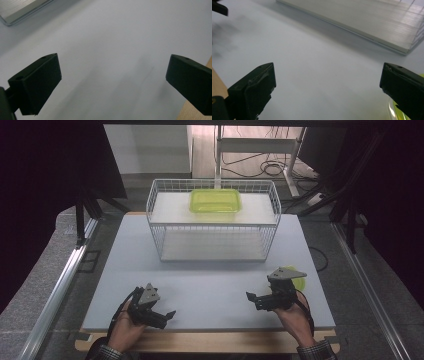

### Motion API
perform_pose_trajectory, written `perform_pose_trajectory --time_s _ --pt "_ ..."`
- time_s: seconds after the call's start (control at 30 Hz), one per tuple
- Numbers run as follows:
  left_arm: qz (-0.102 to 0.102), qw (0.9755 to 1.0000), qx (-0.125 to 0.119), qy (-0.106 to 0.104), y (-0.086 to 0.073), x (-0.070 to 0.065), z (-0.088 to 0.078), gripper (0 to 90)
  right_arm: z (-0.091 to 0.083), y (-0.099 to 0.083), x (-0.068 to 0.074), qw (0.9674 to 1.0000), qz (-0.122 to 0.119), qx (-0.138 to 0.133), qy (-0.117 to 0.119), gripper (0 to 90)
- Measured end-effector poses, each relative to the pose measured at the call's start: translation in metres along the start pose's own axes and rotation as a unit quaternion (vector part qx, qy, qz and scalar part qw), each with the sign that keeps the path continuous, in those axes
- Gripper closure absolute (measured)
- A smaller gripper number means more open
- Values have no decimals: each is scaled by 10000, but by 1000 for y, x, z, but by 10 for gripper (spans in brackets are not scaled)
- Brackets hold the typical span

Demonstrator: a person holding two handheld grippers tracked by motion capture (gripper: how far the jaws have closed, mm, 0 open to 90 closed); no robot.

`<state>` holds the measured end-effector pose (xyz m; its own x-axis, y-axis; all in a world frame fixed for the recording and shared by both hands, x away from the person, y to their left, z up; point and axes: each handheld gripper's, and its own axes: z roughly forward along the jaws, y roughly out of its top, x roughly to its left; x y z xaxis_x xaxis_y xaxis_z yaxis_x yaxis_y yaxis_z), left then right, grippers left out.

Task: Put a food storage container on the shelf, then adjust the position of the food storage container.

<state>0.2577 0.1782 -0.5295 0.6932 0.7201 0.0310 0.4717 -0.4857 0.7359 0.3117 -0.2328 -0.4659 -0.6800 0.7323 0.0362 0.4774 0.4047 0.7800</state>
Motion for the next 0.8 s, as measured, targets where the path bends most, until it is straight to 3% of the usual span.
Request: perform_pose_trajectory --time_s 0.43,0.67,0.8 --pt "54 10000 29 29 0 -1 1 0 9 -17 2 9997 -153 196 -78 3" --pt "48 10000 20 33 0 0 1 0 6 -15 -2 9997 42 148 -215 0" --pt "41 10000 15 39 0 0 1 0 1 -12 -9 9990 334 67 -287 0"
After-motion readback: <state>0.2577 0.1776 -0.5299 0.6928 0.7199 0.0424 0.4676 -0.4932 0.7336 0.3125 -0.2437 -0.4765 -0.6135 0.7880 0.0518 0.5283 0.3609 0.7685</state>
